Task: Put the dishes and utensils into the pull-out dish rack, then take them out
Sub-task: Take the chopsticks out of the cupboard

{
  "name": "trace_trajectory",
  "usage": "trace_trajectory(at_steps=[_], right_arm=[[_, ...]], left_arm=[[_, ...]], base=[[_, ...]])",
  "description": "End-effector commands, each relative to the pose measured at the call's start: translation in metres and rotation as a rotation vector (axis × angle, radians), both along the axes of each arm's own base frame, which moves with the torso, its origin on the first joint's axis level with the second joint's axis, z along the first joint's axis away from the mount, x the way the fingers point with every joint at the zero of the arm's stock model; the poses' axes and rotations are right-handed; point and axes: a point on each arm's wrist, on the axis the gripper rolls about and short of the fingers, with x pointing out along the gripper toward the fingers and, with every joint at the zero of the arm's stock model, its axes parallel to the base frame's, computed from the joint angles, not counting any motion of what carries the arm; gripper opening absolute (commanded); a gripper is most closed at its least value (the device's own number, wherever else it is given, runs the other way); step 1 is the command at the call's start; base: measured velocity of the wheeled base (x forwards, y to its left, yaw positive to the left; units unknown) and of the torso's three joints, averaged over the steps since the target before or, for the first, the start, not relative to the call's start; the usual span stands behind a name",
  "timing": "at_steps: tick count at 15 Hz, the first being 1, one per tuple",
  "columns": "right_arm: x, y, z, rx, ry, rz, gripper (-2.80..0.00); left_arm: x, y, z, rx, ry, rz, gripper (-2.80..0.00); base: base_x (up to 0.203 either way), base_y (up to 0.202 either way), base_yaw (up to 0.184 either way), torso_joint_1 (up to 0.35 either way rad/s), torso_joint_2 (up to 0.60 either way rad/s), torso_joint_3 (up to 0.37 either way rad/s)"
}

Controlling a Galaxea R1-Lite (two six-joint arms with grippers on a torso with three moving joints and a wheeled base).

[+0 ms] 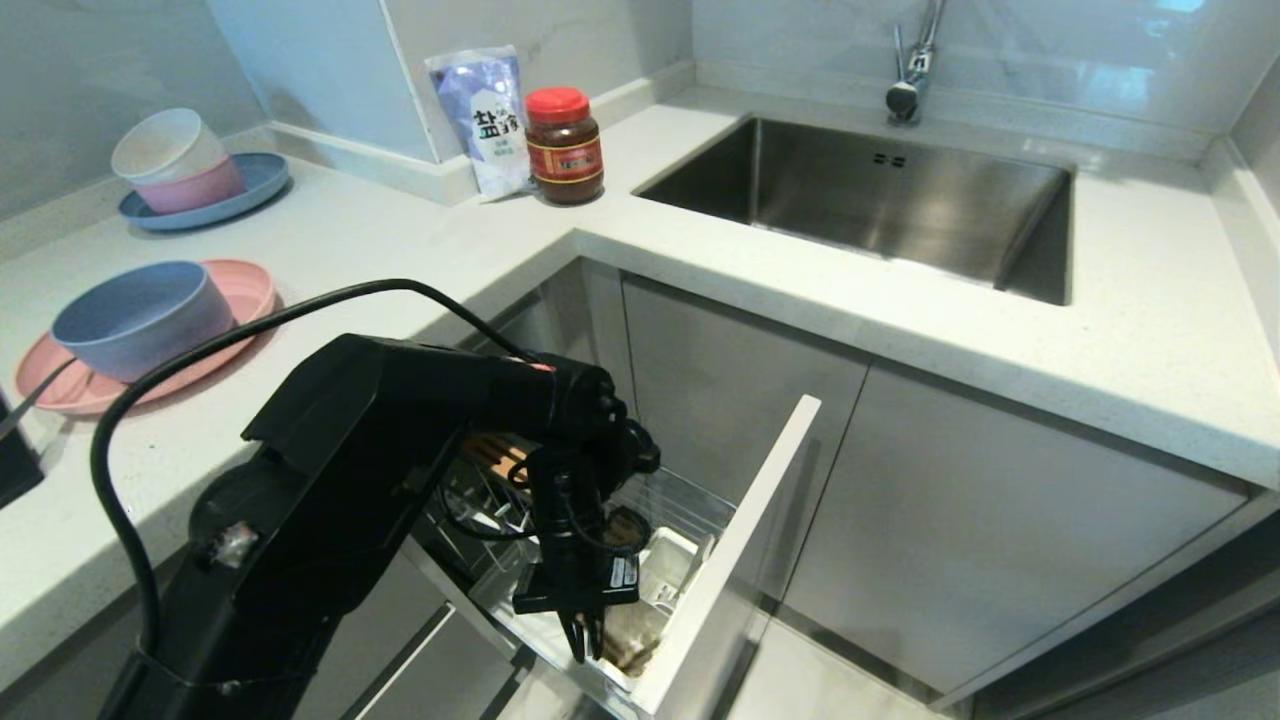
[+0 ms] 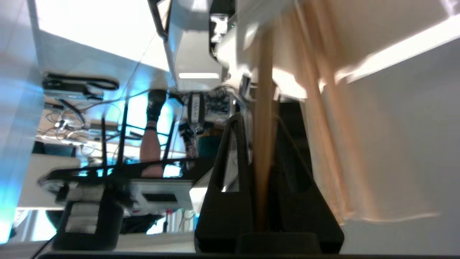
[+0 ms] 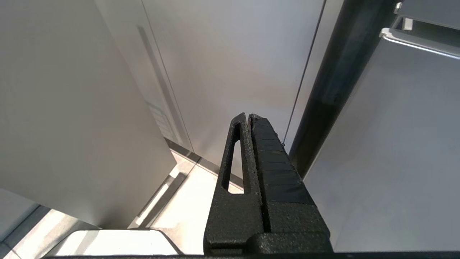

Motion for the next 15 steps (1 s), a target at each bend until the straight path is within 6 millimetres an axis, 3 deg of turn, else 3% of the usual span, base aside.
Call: trace_trajectory(at_steps=[1, 5, 15], right_arm=[[0.000, 0.000, 0.000, 0.001, -0.003, 0.000, -2.80], [0.000, 0.000, 0.000, 0.001, -0.003, 0.000, -2.80], [0.000, 0.000, 0.000, 0.001, -0.002, 0.000, -2.80]], left_arm=[[-0.012, 0.000, 0.025, -0.020, -0.017, -0.013, -2.80], [-0.034, 0.003, 0.061, -0.036, -0.035, -0.040, -2.80], [-0.074, 0.014, 0.114, -0.088, -0.090, -0.082, -2.80]], base=[[0.000, 0.000, 0.000, 0.000, 0.00, 0.000], [0.000, 0.000, 0.000, 0.000, 0.00, 0.000], [0.000, 0.000, 0.000, 0.000, 0.00, 0.000]])
